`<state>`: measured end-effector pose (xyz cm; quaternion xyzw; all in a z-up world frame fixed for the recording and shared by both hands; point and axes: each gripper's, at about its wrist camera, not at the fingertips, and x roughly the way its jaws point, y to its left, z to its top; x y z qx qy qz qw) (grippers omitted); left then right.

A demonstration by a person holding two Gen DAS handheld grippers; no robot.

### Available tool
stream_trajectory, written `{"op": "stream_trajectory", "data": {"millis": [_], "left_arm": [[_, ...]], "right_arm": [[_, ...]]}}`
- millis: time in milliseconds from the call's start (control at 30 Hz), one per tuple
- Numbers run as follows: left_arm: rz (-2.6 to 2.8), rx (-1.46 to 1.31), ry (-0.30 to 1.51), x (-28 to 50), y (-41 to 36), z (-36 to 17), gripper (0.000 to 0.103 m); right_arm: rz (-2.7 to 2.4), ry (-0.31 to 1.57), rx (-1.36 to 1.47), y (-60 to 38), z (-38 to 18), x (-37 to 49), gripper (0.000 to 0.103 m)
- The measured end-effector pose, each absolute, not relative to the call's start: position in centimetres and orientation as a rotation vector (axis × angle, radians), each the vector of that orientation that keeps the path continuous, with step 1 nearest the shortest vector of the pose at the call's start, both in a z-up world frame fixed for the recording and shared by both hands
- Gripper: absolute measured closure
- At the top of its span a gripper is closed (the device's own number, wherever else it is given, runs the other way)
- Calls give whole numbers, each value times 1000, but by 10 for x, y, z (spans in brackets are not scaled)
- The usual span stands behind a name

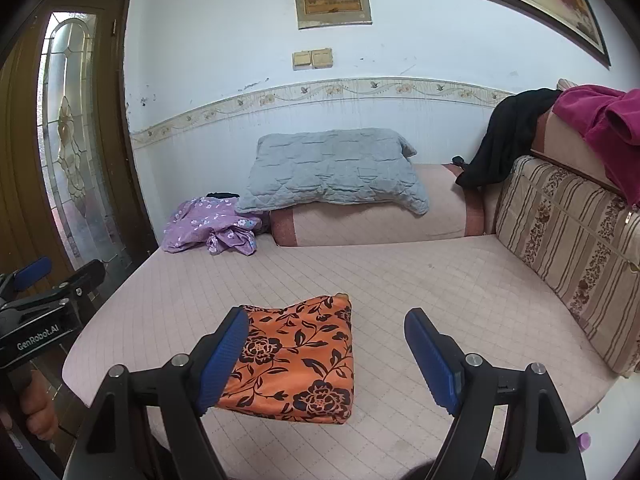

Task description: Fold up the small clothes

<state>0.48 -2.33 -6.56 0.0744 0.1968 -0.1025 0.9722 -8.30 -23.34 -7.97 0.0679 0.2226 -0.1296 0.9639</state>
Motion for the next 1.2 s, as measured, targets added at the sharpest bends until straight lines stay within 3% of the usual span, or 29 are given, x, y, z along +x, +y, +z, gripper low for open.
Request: {"op": "stream_trajectory", "data": {"millis": [1200], "left_arm": [[-121,121,489,77,-3,-90,0]], "right_arm": [[-221,509,152,-238,-96,0,20]]}}
